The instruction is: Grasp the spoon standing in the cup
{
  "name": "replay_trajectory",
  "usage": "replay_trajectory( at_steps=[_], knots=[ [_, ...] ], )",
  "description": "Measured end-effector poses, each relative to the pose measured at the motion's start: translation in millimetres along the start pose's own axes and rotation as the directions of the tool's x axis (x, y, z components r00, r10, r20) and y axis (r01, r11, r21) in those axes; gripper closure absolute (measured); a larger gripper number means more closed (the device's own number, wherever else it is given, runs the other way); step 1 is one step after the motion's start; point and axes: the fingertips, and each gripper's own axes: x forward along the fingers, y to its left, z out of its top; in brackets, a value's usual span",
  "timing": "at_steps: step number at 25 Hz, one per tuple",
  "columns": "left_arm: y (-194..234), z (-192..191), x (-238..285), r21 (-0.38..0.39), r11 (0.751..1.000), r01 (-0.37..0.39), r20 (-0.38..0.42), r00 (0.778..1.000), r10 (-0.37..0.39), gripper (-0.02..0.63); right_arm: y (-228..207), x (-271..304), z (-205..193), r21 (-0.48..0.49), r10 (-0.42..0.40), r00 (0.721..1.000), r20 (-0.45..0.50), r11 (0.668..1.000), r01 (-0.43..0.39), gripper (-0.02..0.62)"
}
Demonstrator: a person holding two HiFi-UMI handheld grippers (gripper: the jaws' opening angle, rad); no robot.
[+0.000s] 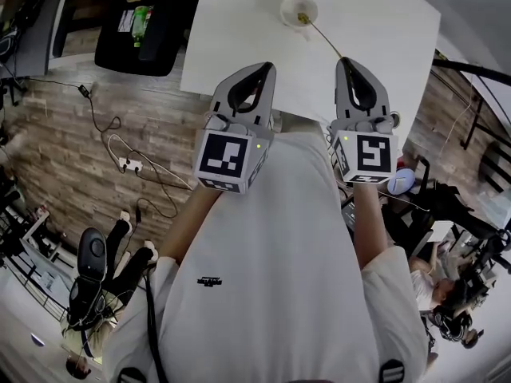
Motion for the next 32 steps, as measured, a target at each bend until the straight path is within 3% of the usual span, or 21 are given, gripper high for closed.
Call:
replay_trajectory(
  at_steps=[10, 17, 32],
  knots=[
    [2, 7, -21, 0.004, 1.0, 0.023, 0.034, 0.999, -0.023, 0.597, 13, -34, 22, 0.033, -0.046, 0.997, 0.055, 0.998, 0.044, 0.591],
    [3, 5, -27, 0.034, 0.999, 0.043, 0.026, 0.999, -0.044, 0.597, 25, -51, 29, 0.094, -0.012, 0.997, 0.082, 0.996, 0.004, 0.591],
    [-5, 19, -18, 0.041, 0.995, 0.091, 0.037, 0.995, -0.093, 0.597, 12, -55, 36, 0.075, -0.01, 0.998, 0.069, 0.997, 0.005, 0.591]
  ],
)
